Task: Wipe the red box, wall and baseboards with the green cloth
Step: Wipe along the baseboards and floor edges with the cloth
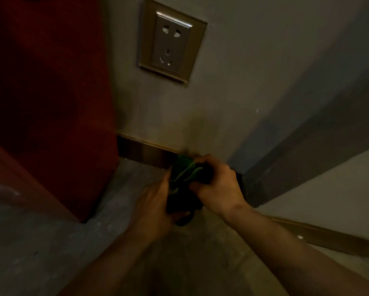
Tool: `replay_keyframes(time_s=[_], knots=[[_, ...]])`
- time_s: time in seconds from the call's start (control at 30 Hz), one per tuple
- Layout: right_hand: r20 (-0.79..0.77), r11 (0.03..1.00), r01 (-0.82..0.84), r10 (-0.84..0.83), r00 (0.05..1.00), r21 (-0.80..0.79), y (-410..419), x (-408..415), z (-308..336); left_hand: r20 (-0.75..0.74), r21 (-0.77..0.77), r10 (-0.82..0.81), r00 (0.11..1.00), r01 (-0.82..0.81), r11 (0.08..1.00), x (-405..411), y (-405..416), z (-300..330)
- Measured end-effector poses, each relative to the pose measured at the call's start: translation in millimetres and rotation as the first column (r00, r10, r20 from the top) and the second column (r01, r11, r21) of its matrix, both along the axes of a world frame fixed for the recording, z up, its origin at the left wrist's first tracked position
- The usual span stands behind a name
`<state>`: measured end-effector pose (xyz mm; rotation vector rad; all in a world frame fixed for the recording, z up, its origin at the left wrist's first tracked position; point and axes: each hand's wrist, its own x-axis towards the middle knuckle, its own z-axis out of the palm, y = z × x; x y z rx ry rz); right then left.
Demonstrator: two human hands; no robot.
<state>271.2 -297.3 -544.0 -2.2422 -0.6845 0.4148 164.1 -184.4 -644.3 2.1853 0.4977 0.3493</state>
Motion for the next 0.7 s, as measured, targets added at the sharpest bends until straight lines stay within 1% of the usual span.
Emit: replay_keyframes(time_s=[0.07,0.13,0.2,0.27,0.37,0.47,0.57,0.7], knots=[[-0.099,0.997,-0.031,0.038,0.994,0.069,-11,4,7,0.038,0.036,-0.002,0.999,0.000,0.999,1,3,9],[-0.135,0.991,-0.110,0.120,0.984,0.075,-28,7,15,0.042,0.090,-0.049,0.998,0.045,0.995,1,5,19],[-0.137,0.987,-0.160,0.163,0.977,0.030,-47,7,22,0.067,0.153,-0.121,0.990,0.110,0.982,1,6,31],[-0.088,0.985,-0.171,0.170,0.982,-0.003,-66,6,26,0.089,0.202,-0.207,0.974,0.186,0.962,3,1,42],[-0.055,0.987,-0.162,0.162,0.985,-0.010,-93,-3,26,0.086,0.265,-0.309,0.947,0.277,0.924,8,-14,50],[0.002,0.992,-0.124,0.124,0.992,-0.037,-116,-9,23,0.070,0.292,-0.389,0.918,0.354,0.888,15,-34,52],[0.036,0.995,-0.060,0.063,0.997,-0.085,-137,-14,20,0.050,0.300,-0.419,0.907,0.387,0.872,20,-54,50],[0.065,0.996,-0.005,0.010,0.998,-0.084,-163,-19,16,0.005,0.295,-0.452,0.892,0.431,0.853,23,-79,48]])
